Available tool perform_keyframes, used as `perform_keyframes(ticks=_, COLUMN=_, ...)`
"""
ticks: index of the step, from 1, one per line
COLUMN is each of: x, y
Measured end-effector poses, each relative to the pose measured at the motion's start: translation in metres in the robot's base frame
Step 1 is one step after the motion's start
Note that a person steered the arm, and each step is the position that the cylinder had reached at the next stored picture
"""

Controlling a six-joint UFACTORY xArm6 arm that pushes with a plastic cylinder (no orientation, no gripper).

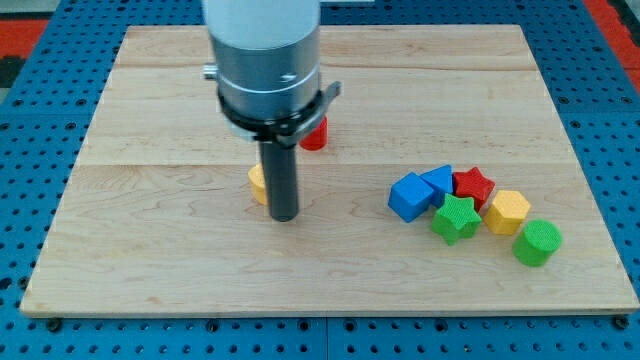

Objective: Slide the group of blocks left a bit

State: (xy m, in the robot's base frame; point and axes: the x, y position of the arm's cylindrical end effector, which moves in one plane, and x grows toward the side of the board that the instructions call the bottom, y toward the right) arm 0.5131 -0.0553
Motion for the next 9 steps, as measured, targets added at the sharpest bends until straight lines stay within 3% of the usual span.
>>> perform_keyframes(ticks=1, x=-0.025, y=-0.021)
perform_keyframes(ticks=3, x=-0.073, y=0.031)
perform_keyframes(ticks=4, x=-0.076, y=0.045)
perform_keyframes(ticks=7, x=-0.092, y=0.277)
perform_keyframes(ticks=8, x=-0.045, y=0.319)
perform_keyframes(ticks=9, x=0.022, y=0.319)
